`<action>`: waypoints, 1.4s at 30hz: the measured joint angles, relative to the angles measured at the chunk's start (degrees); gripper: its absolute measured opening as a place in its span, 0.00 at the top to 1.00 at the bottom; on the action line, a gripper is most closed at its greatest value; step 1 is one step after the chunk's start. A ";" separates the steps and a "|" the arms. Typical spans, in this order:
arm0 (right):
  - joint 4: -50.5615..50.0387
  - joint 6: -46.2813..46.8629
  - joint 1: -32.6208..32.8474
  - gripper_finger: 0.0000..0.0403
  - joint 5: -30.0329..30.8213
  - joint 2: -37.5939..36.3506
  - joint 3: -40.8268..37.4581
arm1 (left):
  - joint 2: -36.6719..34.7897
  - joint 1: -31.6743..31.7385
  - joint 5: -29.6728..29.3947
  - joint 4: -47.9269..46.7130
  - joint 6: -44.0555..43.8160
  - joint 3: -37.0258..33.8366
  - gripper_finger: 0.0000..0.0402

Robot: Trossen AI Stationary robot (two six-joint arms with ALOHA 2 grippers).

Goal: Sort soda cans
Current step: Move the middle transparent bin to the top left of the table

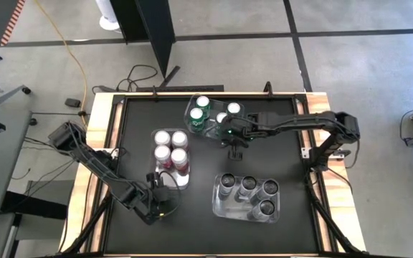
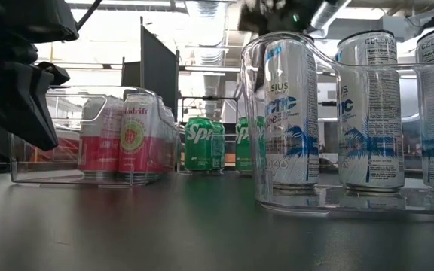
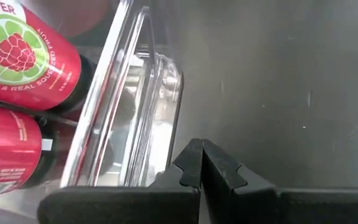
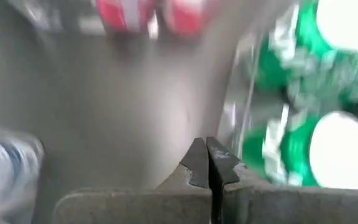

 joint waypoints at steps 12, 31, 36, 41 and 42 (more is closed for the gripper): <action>22.31 0.69 14.98 1.00 -0.53 1.64 3.47 | -6.65 -0.68 -0.61 -2.57 0.81 -0.28 1.00; 37.93 7.67 23.53 1.00 3.52 27.31 13.14 | -7.23 -4.44 0.98 -4.87 2.30 2.08 1.00; 27.71 7.63 22.70 1.00 5.83 32.78 22.31 | -7.22 -5.21 0.55 -7.31 -0.38 1.65 1.00; 19.88 7.69 21.69 1.00 7.97 36.54 28.13 | -7.13 -5.11 -0.87 -7.69 -3.42 -0.12 1.00; 18.67 7.69 21.55 1.00 8.78 36.99 28.79 | -7.13 -5.03 -1.08 -7.90 -3.74 -0.24 1.00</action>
